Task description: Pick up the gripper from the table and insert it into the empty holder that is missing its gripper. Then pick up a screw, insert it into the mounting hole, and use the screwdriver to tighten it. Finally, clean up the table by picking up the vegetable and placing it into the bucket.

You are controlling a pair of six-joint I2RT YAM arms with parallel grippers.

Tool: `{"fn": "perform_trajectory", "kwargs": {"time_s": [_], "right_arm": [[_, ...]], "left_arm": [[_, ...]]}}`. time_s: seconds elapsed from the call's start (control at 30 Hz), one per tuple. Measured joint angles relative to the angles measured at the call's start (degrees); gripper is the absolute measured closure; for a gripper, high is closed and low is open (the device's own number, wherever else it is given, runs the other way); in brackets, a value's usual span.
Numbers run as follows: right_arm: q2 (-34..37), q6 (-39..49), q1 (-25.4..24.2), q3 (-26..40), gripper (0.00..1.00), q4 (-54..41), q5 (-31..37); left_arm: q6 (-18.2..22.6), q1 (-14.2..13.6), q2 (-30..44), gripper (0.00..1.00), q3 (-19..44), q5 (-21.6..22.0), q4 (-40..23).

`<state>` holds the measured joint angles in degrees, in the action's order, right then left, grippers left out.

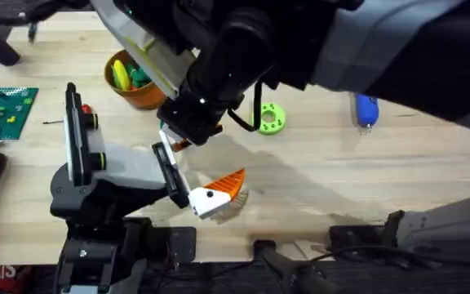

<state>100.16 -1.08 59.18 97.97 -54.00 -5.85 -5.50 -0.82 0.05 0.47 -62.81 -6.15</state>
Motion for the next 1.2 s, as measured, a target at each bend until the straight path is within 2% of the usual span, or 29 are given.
{"fn": "perform_trajectory", "kwargs": {"time_s": [0.03,0.1,0.27,0.4,0.43,0.47,0.5,0.67,0.9,1.0,1.2], "right_arm": [[0.0,0.0,0.0,0.0,0.986,0.0,0.0],[0.0,-0.3,0.0,0.0,0.91,0.0,0.0],[0.0,-0.4,0.0,0.0,0.633,0.0,-0.1],[-0.2,-0.6,-0.3,0.0,0.294,0.0,0.3],[-0.6,-0.5,-0.6,0.0,0.144,0.0,0.6],[-1.1,-0.3,-1.0,-0.1,0.044,-0.1,0.6],[-1.8,-0.4,-1.4,-0.1,0.017,-0.1,0.5],[-7.0,-0.4,-3.3,-0.2,0.008,-2.0,0.4],[-12.9,-1.0,-8.7,-1.1,0.008,-7.5,0.0],[-15.2,-1.7,-11.0,-6.1,0.008,-5.5,-2.4],[-19.9,-2.1,-14.6,-17.9,0.008,0.0,-12.7]], "left_arm": [[0.1,0.0,0.0,0.017,0.0,0.0,0.0],[0.1,0.0,0.0,0.017,0.0,0.0,0.0],[0.1,0.0,0.0,0.017,0.0,0.0,0.0],[0.1,0.0,0.0,0.017,0.0,0.0,0.0],[0.1,0.0,0.0,0.017,0.0,0.1,0.0],[0.1,0.0,0.0,0.017,0.0,0.1,0.0],[0.1,0.0,0.0,0.017,0.0,0.1,0.0],[0.1,0.0,0.0,0.017,0.0,0.1,0.0],[0.1,0.0,0.0,0.017,0.0,0.1,0.0],[0.1,0.0,0.0,0.017,0.0,0.1,0.0],[0.1,0.0,0.0,0.017,0.0,0.1,0.0]]}}
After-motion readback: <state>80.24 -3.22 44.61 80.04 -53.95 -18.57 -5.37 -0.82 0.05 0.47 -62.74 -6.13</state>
